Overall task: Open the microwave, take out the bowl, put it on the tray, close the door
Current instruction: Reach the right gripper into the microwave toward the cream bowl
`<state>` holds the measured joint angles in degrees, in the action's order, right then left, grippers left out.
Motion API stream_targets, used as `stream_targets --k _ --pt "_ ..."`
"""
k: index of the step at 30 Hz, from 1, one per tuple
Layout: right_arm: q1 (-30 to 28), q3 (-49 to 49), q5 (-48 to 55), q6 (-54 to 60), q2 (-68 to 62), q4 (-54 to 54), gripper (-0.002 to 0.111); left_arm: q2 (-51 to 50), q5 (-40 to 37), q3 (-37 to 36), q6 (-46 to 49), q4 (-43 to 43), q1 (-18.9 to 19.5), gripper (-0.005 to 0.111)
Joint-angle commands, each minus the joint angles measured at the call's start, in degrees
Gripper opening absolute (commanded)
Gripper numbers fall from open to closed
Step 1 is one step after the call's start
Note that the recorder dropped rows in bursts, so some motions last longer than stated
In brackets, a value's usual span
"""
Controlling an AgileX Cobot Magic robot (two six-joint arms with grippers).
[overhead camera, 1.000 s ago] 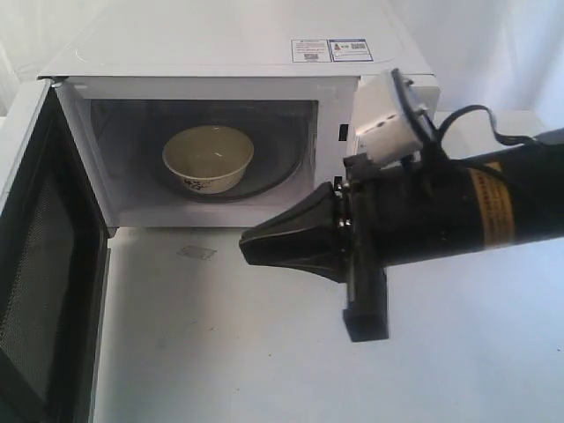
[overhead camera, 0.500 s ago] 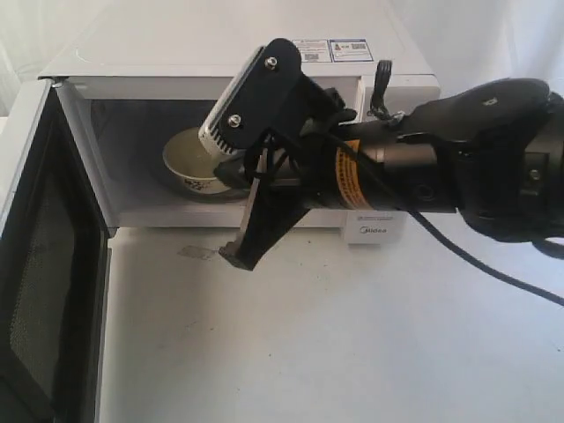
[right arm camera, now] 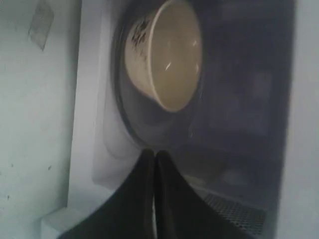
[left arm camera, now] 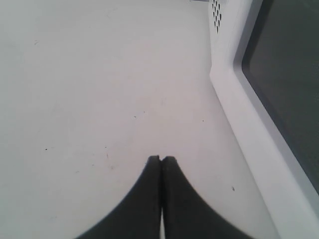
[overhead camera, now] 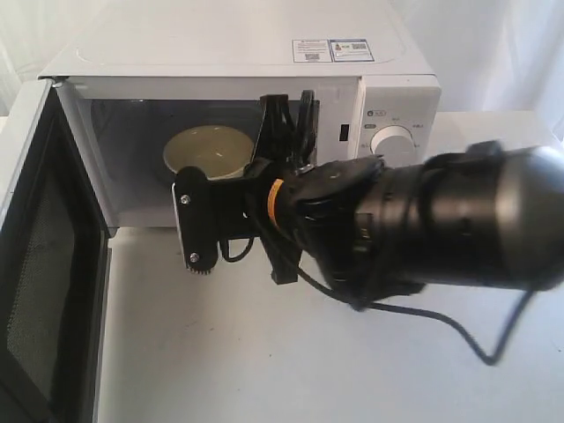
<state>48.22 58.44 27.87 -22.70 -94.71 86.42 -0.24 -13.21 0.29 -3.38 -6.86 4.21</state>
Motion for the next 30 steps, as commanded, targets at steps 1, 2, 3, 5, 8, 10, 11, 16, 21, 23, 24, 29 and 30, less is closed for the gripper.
stream_targets --k 1,2,3,5,8,10,11,16,21,23,24,29,30 --pt "0.36 7.90 7.22 15.73 -8.94 -14.14 0.000 0.24 -0.07 -0.29 -0.16 -0.40 -0.30 0.000" --pt "0.36 9.68 7.22 16.00 -10.49 -14.25 0.000 0.24 -0.07 -0.29 -0.16 -0.40 -0.30 0.000" --pt "0.36 10.74 6.93 15.51 -11.02 -14.25 0.000 0.24 -0.07 -0.29 -0.16 -0.40 -0.30 0.000" --pt "0.36 12.70 5.86 11.08 -11.72 -14.40 0.000 0.24 -0.07 -0.29 -0.16 -0.40 -0.30 0.000" --pt "0.36 13.69 1.16 8.75 -11.72 -15.23 0.000 0.24 -0.07 -0.29 -0.16 -0.40 -0.30 0.000" --pt "0.36 13.69 -1.66 8.45 -11.72 -15.58 0.000 0.24 -0.07 -0.29 -0.16 -0.40 -0.30 0.000" --pt "0.36 13.69 -3.29 8.45 -11.72 -16.18 0.000 0.24 -0.07 -0.29 -0.16 -0.40 -0.30 0.000" --pt "0.36 14.43 -4.44 8.45 -12.83 -16.34 0.017 0.24 -0.07 -0.29 -0.16 -0.40 -0.30 0.000" --pt "0.36 16.25 -4.86 8.45 -15.32 -15.77 0.051 0.24 -0.07 -0.29 -0.16 -0.40 -0.30 0.000" --pt "0.36 16.98 -4.86 8.45 -16.33 -13.99 0.055 0.24 -0.07 -0.29 -0.16 -0.40 -0.30 0.000" --pt "0.36 17.29 -4.74 8.45 -16.69 -13.07 0.055 0.24 -0.07 -0.29 -0.16 -0.40 -0.30 0.000" --pt "0.36 19.90 -2.20 2.37 -18.72 -8.14 0.055 0.24 -0.07 -0.29 -0.16 -0.40 -0.30 0.000" --pt "0.36 20.42 -2.20 1.48 -19.19 -8.06 0.055 0.24 -0.07 -0.29 -0.16 -0.40 -0.30 0.000"
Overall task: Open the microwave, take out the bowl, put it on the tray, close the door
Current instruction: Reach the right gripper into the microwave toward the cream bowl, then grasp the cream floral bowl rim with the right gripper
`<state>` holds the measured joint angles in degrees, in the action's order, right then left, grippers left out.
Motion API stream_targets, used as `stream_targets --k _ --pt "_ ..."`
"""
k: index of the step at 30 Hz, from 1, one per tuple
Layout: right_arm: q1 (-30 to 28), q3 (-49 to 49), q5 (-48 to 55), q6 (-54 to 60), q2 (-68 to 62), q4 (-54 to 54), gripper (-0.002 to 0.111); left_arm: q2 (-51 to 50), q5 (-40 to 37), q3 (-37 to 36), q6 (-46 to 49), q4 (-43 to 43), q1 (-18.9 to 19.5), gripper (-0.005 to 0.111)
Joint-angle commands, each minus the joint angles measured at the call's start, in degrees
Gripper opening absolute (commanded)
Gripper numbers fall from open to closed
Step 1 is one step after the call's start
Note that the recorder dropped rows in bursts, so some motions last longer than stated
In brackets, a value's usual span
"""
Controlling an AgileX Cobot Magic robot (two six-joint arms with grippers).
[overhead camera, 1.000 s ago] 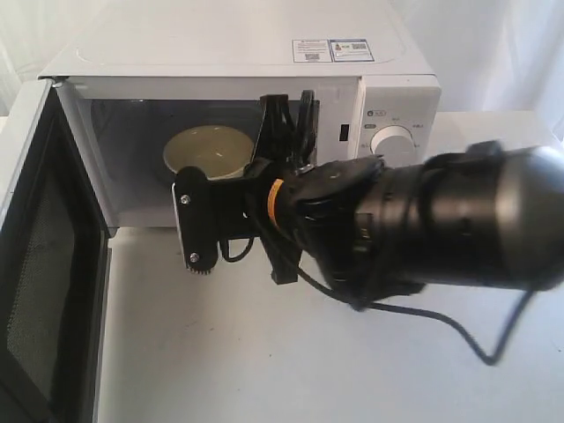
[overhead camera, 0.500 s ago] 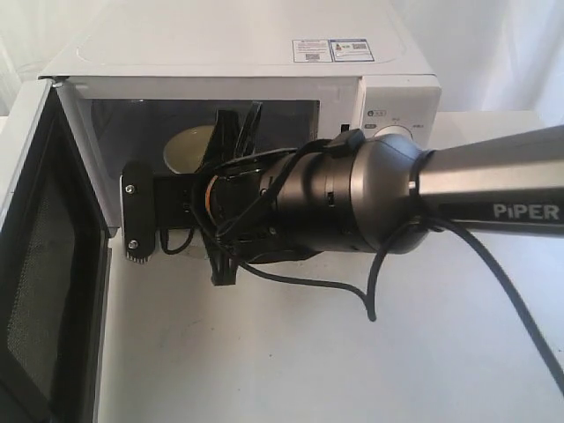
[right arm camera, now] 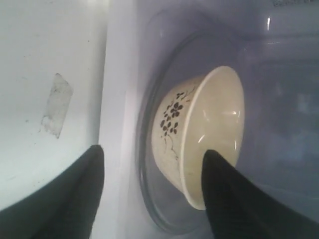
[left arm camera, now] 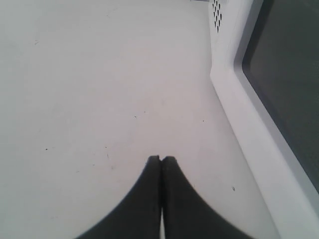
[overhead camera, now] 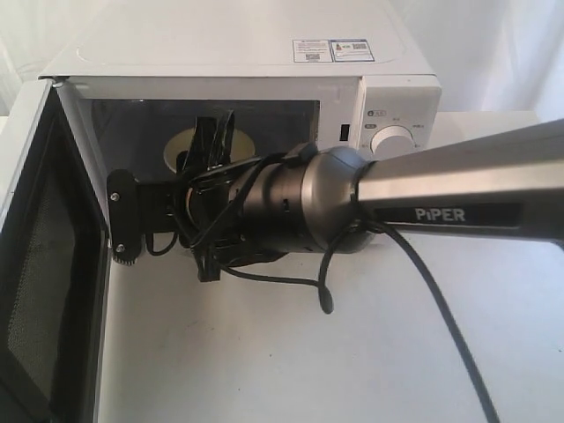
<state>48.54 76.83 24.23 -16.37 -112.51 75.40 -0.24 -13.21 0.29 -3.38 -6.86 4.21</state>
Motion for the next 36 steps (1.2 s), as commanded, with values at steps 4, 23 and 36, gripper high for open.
stream_targets --k 4,23,36 --pt "-0.09 3.73 1.44 -4.98 -3.21 3.01 0.055 0.24 -0.07 -0.29 -0.16 -0.40 -0.30 0.000" --pt "-4.21 6.11 0.12 -8.14 -7.06 5.74 0.055 0.24 -0.07 -0.29 -0.16 -0.40 -0.30 0.000" --pt "-6.06 7.10 -5.92 -13.48 -7.06 8.18 0.055 0.24 -0.07 -0.29 -0.16 -0.40 -0.30 0.000"
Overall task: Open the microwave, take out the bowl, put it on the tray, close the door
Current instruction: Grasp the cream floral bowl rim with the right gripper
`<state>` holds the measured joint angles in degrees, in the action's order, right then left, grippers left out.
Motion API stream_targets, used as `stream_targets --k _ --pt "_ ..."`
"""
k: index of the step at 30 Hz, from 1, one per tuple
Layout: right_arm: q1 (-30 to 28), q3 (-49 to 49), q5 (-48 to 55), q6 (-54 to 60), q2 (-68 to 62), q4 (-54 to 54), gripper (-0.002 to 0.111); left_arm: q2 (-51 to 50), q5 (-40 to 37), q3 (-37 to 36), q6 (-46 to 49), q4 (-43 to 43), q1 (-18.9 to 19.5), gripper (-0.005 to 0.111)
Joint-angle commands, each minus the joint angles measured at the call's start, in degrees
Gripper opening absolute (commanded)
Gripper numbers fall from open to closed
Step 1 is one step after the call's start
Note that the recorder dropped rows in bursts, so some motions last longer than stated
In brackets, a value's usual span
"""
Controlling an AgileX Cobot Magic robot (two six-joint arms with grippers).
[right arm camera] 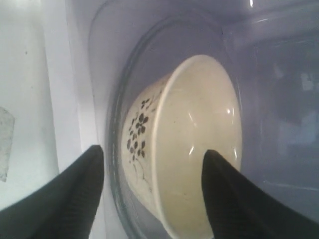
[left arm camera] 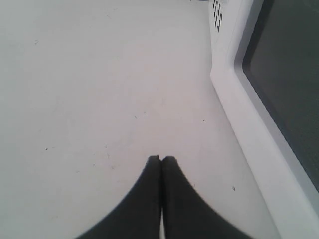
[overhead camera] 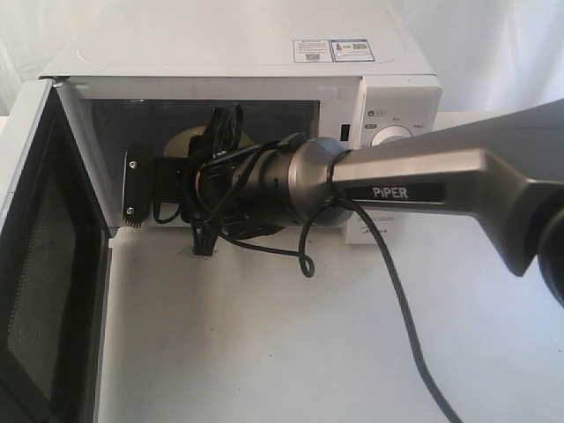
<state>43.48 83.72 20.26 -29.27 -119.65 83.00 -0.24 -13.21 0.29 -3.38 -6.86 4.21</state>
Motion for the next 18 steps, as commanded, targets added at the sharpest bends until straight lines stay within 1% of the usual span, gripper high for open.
stream_targets --k 1,4,10,18 --pt "-1.53 0.21 -2.68 -0.58 0.08 0.58 0.055 0.24 -0.07 -0.29 -0.16 -0.40 -0.30 0.000" --pt "-2.40 0.21 -2.89 -1.04 0.08 0.58 0.055 0.24 -0.07 -0.29 -0.16 -0.40 -0.30 0.000" --pt "-3.01 0.34 -4.77 -1.04 0.08 0.58 0.049 0.24 -0.07 -0.29 -0.16 -0.40 -0.30 0.000" --pt "-3.01 2.76 -4.98 -1.04 -2.83 0.58 0.049 0.24 -0.07 -0.29 -0.16 -0.40 -0.30 0.000"
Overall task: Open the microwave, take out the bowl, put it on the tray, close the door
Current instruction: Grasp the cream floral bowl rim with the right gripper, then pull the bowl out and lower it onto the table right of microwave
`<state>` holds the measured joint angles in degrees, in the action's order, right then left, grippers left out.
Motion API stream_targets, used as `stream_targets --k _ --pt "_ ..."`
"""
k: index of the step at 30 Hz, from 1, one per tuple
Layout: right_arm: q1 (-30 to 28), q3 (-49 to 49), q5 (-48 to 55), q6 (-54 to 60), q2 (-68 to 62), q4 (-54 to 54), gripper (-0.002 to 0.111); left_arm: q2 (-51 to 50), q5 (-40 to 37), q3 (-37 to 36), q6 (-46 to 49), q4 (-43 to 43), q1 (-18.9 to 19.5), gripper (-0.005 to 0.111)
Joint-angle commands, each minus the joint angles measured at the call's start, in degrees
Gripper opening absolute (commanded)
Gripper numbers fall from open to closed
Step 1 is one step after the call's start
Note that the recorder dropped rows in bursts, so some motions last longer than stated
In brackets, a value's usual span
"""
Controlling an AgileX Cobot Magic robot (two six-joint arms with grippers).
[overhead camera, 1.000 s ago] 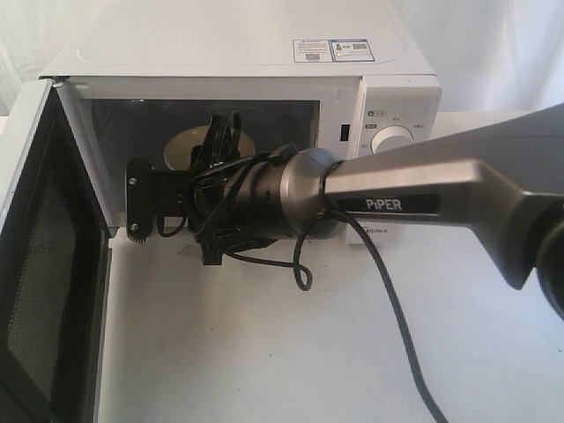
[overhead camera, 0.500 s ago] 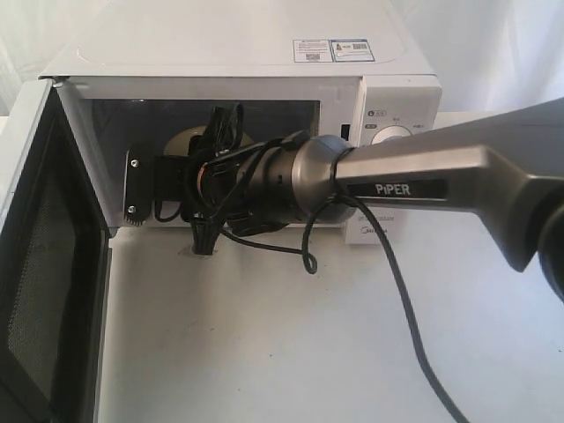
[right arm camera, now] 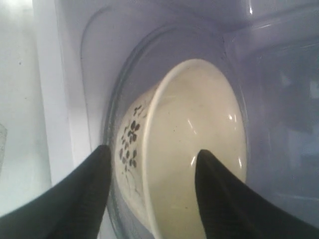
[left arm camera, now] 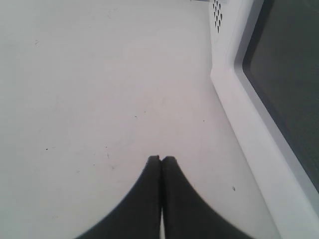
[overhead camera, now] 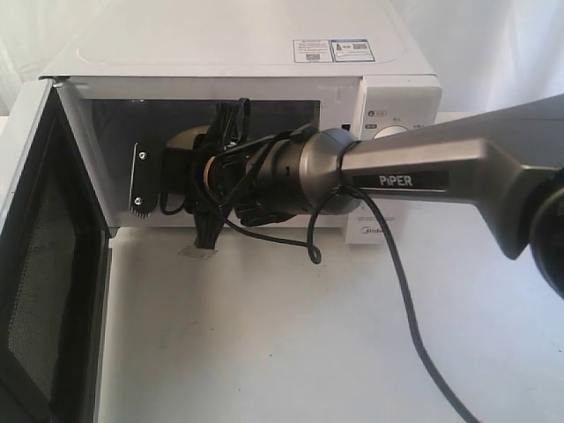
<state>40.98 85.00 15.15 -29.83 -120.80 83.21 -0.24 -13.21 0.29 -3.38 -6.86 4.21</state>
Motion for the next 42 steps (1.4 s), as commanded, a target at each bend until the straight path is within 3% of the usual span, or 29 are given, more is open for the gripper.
stream_targets --k 1,10,13,20,28,35,42 --pt "-0.50 1.83 0.26 -0.48 -2.14 0.37 0.049 0.24 -0.07 -0.29 -0.16 -0.40 -0.30 0.000" --pt "-0.50 3.10 1.96 -1.44 -3.90 0.37 0.048 0.24 -0.07 -0.29 -0.16 -0.40 -0.30 0.000" --pt "-0.50 3.10 1.96 -1.44 -3.90 0.37 0.039 0.24 -0.07 -0.29 -0.16 -0.40 -0.30 0.000" --pt "-0.39 3.19 1.96 -1.45 -3.90 0.26 0.000 0.24 -0.07 -0.29 -0.16 -0.40 -0.30 0.000" --pt "1.50 3.19 2.94 -1.45 -2.82 -3.48 0.000 0.24 -0.07 -0.29 -0.16 -0.40 -0.30 0.000" --pt "7.09 2.86 6.89 -1.45 1.60 -14.33 0.000 0.24 -0.07 -0.29 -0.16 -0.40 -0.30 0.000" --pt "9.38 1.62 21.65 0.78 9.43 -44.17 0.000 0.24 -0.07 -0.29 -0.16 -0.40 -0.30 0.000"
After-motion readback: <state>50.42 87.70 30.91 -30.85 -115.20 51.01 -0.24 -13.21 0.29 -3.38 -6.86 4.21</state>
